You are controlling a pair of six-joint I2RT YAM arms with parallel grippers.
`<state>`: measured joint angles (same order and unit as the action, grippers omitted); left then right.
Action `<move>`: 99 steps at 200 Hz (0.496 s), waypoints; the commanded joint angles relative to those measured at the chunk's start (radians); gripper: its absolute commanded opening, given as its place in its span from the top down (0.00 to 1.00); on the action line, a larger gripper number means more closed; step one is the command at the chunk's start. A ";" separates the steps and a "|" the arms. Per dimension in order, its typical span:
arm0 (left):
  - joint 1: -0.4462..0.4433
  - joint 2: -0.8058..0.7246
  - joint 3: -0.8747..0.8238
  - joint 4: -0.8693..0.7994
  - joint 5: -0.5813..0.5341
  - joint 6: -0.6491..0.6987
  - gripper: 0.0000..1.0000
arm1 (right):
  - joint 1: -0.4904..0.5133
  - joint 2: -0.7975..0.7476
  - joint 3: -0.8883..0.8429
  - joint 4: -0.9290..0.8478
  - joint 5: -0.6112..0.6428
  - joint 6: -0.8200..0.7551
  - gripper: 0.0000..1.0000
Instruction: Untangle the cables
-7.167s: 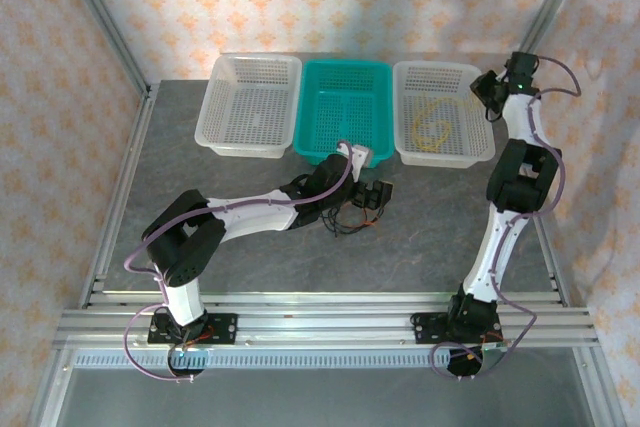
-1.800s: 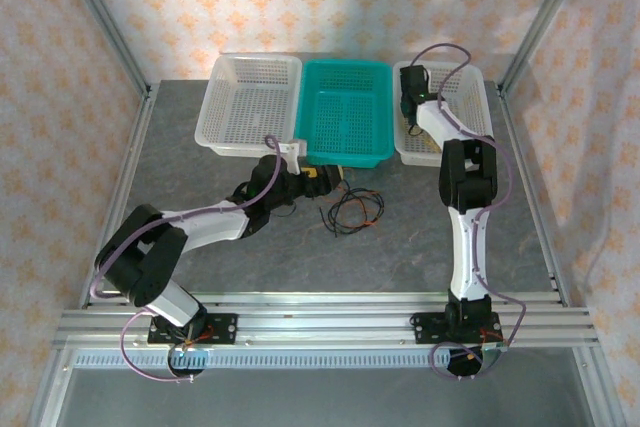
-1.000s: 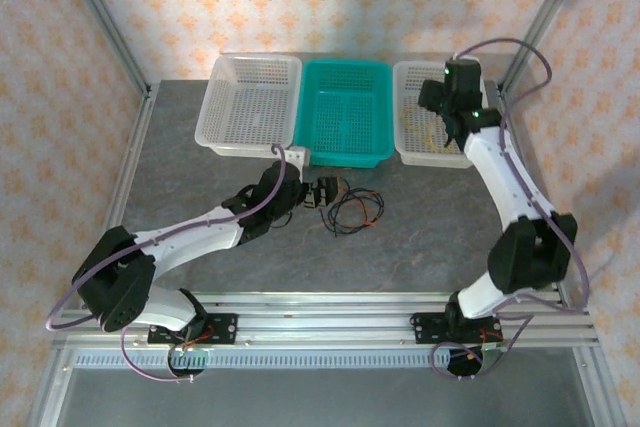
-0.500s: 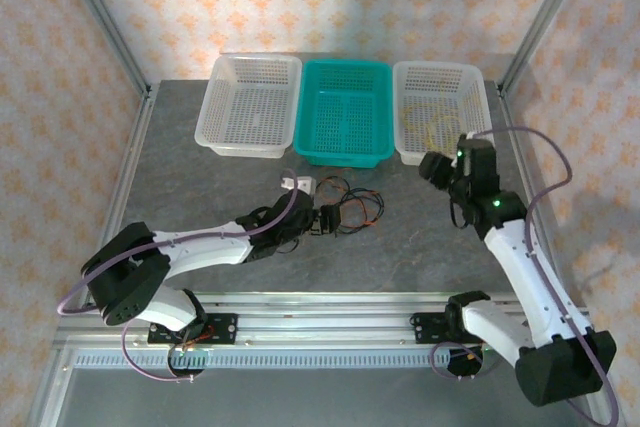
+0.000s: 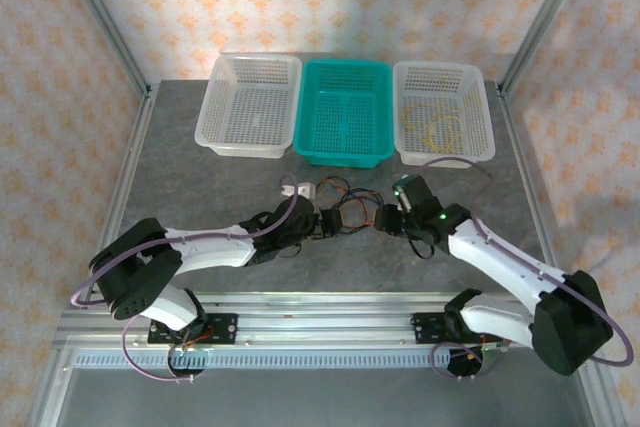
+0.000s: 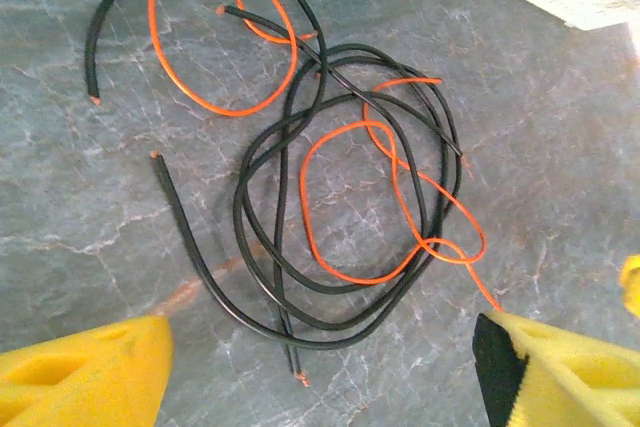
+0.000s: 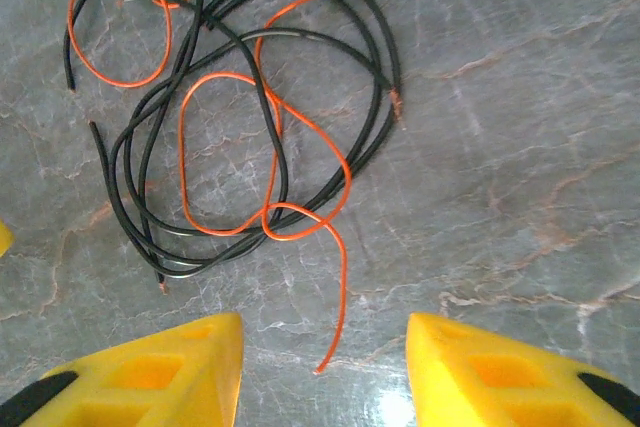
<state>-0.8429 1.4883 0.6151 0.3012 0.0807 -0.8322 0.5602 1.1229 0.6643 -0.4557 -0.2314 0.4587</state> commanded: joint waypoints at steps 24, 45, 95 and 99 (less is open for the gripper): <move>-0.003 0.010 -0.084 0.220 0.073 -0.095 0.19 | 0.023 0.110 0.009 0.070 -0.062 -0.060 0.52; -0.003 0.014 -0.095 0.254 0.079 -0.110 0.19 | 0.023 0.153 0.023 0.076 -0.065 -0.069 0.51; -0.003 0.016 -0.090 0.236 0.076 -0.098 0.19 | 0.029 0.218 0.039 0.009 -0.054 -0.085 0.44; -0.002 0.015 -0.090 0.235 0.076 -0.097 0.19 | 0.029 0.221 0.040 0.001 -0.051 -0.085 0.44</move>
<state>-0.8429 1.4967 0.5301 0.5011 0.1524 -0.9192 0.5800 1.3327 0.6689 -0.4053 -0.2966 0.3885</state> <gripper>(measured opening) 0.809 0.552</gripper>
